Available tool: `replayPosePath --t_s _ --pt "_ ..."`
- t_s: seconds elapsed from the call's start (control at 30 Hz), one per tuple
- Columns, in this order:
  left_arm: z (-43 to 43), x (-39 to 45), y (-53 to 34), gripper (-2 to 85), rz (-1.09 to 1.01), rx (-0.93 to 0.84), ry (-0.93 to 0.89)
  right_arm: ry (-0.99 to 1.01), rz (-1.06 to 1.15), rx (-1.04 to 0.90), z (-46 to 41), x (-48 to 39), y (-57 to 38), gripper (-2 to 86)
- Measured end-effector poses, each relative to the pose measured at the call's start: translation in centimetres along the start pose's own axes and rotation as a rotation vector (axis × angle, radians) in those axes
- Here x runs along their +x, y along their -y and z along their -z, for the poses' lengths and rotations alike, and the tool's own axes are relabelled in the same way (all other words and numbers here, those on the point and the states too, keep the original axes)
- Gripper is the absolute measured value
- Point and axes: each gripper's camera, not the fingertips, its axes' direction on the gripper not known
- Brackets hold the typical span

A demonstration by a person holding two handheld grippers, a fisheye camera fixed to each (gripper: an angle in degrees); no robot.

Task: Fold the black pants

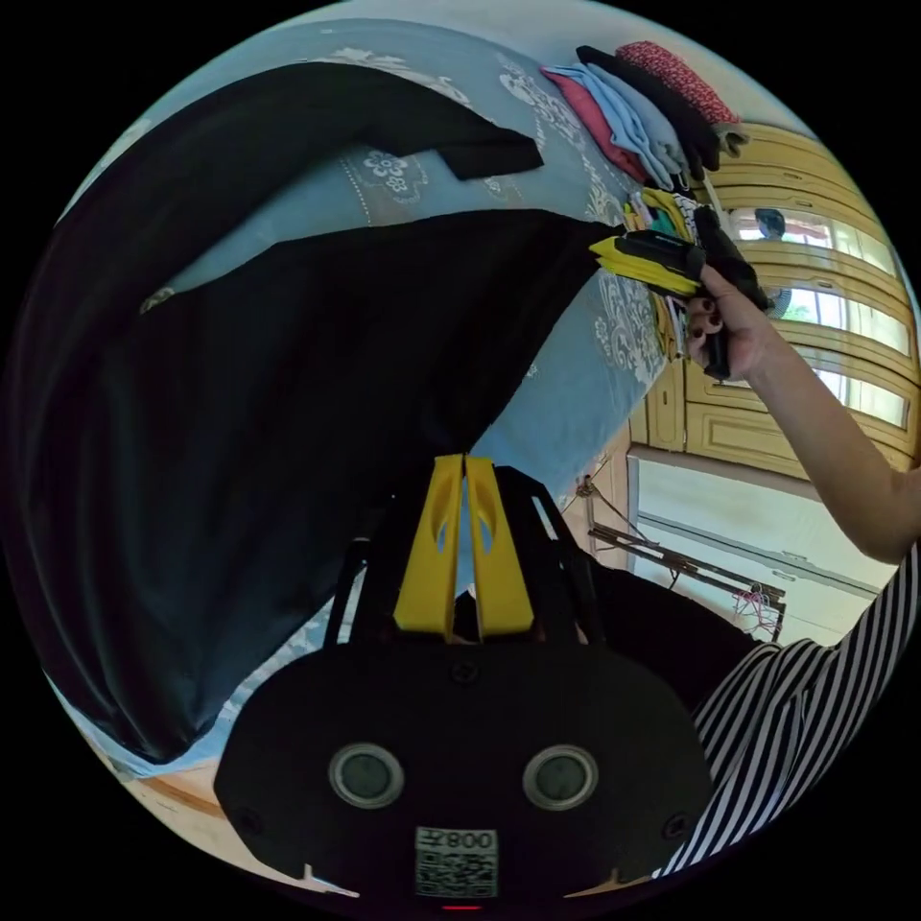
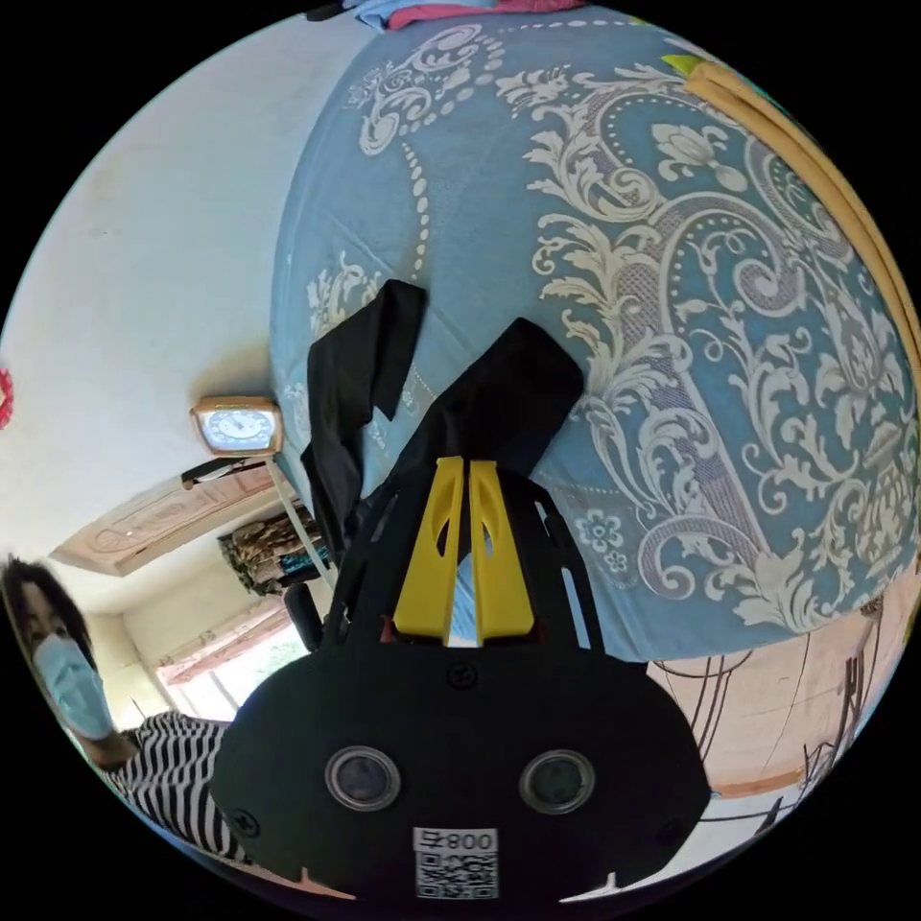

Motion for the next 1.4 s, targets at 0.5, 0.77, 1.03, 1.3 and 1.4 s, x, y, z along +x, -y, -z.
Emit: replayPosePath --t_s 0.5,0.77,1.03,1.3,1.4 --pt "-11.4 -0.1 5.8 0.9 -0.132 -0.171 0.003 0.162 -0.217 -0.041 4.2 13.4 -11.2 0.9" --pt "-13.7 0.0 9.1 2.5 -0.152 -0.148 -0.049 0.130 -0.305 0.026 6.2 15.9 -16.9 4.4" --pt "-10.2 -1.0 17.7 7.4 -0.160 0.157 0.218 0.043 0.121 0.018 5.0 5.8 -12.9 8.1" --pt "-11.8 0.0 24.6 8.1 -0.261 0.121 0.565 -0.331 0.539 -0.040 -0.5 -5.1 -8.3 9.1" --pt "-13.5 0.3 25.9 7.6 -0.269 0.055 0.629 -0.452 0.586 -0.094 -3.1 -6.2 -9.2 8.6"
